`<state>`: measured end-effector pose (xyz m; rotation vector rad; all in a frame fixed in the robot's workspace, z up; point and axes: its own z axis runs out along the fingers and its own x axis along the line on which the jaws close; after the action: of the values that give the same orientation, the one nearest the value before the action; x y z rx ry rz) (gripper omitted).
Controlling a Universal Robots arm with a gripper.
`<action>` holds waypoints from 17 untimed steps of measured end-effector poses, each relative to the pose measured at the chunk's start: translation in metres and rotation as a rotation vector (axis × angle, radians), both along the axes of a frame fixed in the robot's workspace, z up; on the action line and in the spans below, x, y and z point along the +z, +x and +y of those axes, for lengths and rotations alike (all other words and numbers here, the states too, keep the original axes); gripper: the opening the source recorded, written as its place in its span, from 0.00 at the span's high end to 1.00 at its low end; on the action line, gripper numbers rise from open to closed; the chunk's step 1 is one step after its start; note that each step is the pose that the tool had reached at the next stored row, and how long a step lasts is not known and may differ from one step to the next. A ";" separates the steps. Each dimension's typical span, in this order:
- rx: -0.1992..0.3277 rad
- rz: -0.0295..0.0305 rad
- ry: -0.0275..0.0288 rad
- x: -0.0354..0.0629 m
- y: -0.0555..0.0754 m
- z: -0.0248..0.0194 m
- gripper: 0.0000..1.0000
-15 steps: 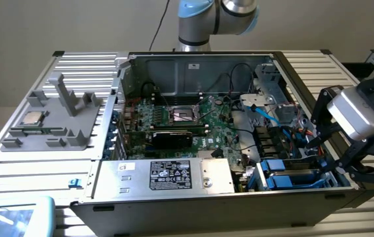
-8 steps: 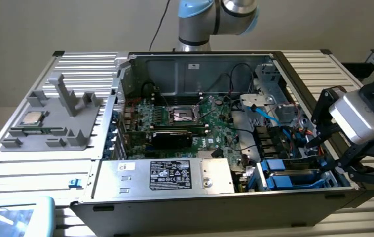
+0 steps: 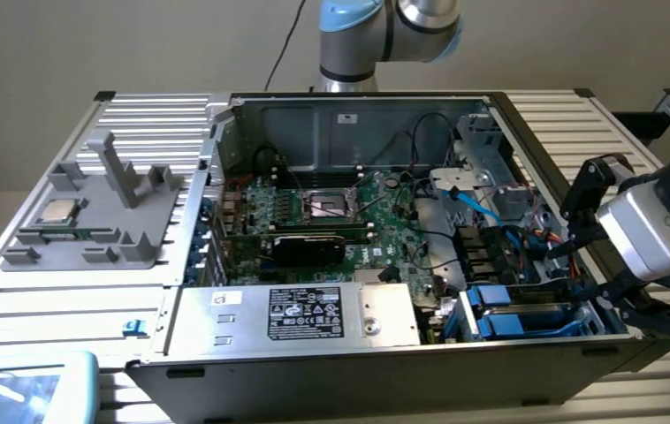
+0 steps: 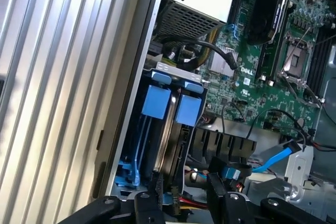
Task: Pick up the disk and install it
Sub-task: 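Insert the first disk wire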
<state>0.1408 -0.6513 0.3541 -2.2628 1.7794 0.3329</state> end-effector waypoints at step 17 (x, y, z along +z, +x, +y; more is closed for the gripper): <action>0.000 0.0023 0.0534 -0.0074 0.005 -0.0144 0.54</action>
<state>0.1461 -0.6658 0.3467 -2.2267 1.7505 0.3785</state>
